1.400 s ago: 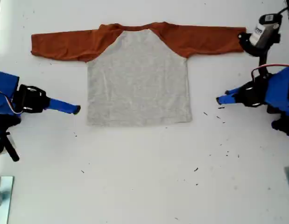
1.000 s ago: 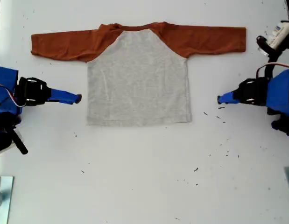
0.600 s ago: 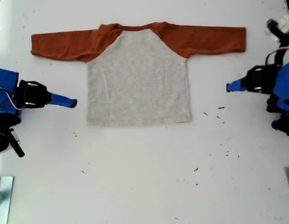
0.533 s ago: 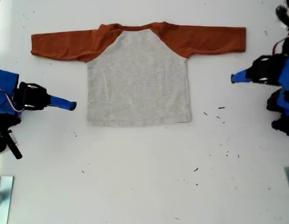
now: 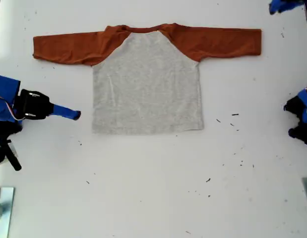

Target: Fold t shirt

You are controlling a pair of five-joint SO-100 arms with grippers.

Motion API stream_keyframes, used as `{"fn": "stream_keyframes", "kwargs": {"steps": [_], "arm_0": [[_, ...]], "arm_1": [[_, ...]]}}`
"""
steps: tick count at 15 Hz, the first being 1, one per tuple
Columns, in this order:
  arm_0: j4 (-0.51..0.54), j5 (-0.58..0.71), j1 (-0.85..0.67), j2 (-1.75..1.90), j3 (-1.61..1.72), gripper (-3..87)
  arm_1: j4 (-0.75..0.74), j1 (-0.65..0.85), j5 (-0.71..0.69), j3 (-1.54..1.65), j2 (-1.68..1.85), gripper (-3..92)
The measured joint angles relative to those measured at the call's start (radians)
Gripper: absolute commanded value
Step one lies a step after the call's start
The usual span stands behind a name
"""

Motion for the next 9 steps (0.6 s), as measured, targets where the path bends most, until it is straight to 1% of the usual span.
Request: {"fn": "stream_keyframes", "kwargs": {"steps": [1, 4, 5, 6, 8, 9], "arm_0": [[0.000, 0.000, 0.000, 0.000, 0.000, -0.3], [0.000, 0.000, 0.000, 0.000, 0.000, -0.3], [0.000, 0.000, 0.000, 0.000, 0.000, -0.3], [0.000, 0.000, 0.000, 0.000, 0.000, -0.3], [0.000, 0.000, 0.000, 0.000, 0.000, -0.2], [0.000, 0.000, 0.000, 0.000, 0.000, -0.2]], "arm_1": [[0.000, 0.020, -0.017, -0.008, -0.023, 32.5], [-0.028, 0.078, -0.054, 0.041, -0.038, 30.0], [-0.095, 0.089, -0.071, 0.138, -0.038, 29.2], [-0.202, 0.101, -0.094, 0.255, -0.041, 28.6], [-0.480, 0.130, -0.138, 0.503, -0.112, 27.2], [-0.603, 0.137, -0.153, 0.571, -0.190, 26.9]]}}
